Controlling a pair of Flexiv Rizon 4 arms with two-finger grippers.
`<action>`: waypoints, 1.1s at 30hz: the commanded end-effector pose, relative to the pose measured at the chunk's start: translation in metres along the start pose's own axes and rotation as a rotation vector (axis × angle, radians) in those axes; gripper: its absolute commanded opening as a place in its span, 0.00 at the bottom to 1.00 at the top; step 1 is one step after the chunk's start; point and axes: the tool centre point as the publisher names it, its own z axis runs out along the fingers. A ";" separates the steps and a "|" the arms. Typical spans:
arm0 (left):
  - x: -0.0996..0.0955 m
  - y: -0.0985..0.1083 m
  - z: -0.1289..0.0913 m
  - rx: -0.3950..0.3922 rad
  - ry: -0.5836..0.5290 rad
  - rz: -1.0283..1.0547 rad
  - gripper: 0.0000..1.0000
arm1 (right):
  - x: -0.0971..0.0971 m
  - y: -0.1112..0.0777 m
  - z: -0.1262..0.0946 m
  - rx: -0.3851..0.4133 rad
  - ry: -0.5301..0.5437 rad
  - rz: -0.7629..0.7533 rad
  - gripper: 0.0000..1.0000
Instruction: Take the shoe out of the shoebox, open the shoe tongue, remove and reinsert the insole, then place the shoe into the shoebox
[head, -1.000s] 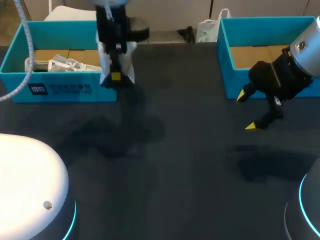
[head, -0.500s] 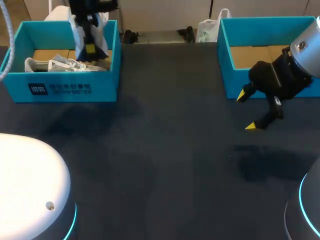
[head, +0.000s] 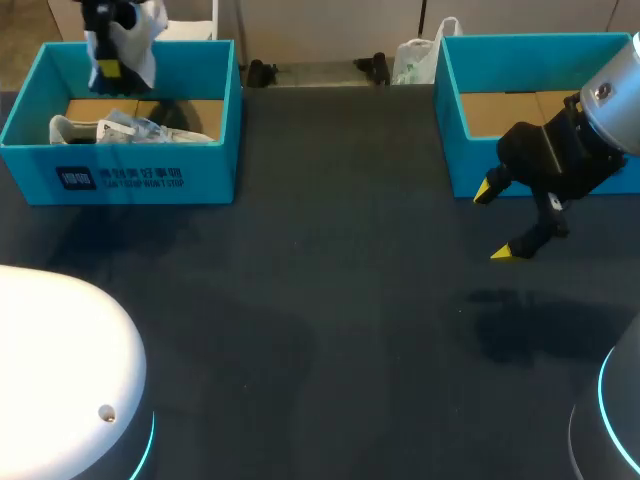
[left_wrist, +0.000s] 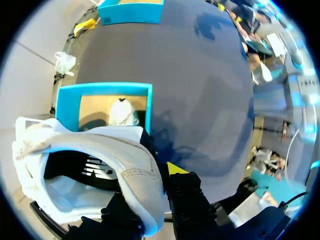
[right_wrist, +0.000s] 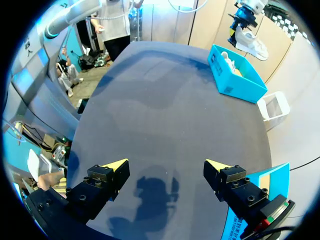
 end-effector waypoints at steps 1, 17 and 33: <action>-0.014 0.019 -0.009 0.022 -0.003 -0.015 0.00 | 0.000 0.000 0.001 0.003 -0.002 0.001 1.00; -0.060 0.096 -0.003 -0.071 -0.023 0.163 0.00 | 0.000 0.000 0.001 0.003 -0.002 0.001 1.00; -0.110 0.142 0.023 -0.043 0.018 0.080 0.00 | 0.000 0.000 0.001 0.003 -0.002 0.001 1.00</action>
